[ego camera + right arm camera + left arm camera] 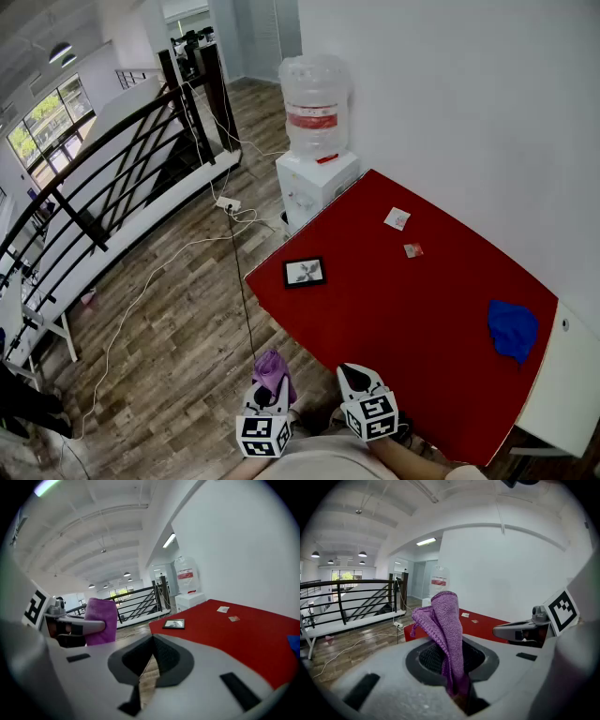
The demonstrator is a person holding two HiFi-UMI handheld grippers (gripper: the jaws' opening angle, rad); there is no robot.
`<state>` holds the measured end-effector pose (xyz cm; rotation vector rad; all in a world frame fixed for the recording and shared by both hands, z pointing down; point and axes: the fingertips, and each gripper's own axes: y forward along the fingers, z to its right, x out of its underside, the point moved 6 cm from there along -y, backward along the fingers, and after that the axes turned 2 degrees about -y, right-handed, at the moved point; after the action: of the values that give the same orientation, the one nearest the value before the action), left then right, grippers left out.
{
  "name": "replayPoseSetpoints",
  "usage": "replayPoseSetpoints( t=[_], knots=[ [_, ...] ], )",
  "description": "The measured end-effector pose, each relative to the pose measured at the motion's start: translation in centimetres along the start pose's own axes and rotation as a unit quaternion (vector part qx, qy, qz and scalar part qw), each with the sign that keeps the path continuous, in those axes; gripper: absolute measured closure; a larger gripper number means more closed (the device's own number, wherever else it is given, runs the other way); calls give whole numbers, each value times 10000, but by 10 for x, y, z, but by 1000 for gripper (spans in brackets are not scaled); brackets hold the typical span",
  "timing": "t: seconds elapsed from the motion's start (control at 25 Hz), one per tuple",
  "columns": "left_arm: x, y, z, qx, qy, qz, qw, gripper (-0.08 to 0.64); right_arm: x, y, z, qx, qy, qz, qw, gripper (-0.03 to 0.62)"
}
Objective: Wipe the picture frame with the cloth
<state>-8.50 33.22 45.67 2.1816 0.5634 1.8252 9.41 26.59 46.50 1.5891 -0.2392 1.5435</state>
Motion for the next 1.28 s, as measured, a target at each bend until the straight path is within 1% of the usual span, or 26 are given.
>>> replayPoseSetpoints(
  t=[0.2,0.44,0.64,0.84,1.0,1.12,1.28],
  knots=[
    [-5,6,8,-95,-46,58,9999,499,-3,-3,12,-32,17,20,10000,589],
    [-11,31,1,-75,-19,-5,10000,499,-7,19,28,-16,104,-23,9999,589],
    [-25,66,-26,69,22,-22,10000,499,-21,59,36,116,118,-45,9999,589],
    [-52,108,-64,369,132,-68,9992,499,-45,108,38,351,151,-78,9992,589],
    [-76,136,-96,600,253,-99,9978,499,-66,142,37,618,222,-44,9978,589],
    [-88,153,-113,748,308,-154,9966,499,-80,160,36,794,263,3,9965,589],
    [-95,165,-127,868,331,-225,9954,499,-89,173,35,972,271,-9,9949,589]
  ],
)
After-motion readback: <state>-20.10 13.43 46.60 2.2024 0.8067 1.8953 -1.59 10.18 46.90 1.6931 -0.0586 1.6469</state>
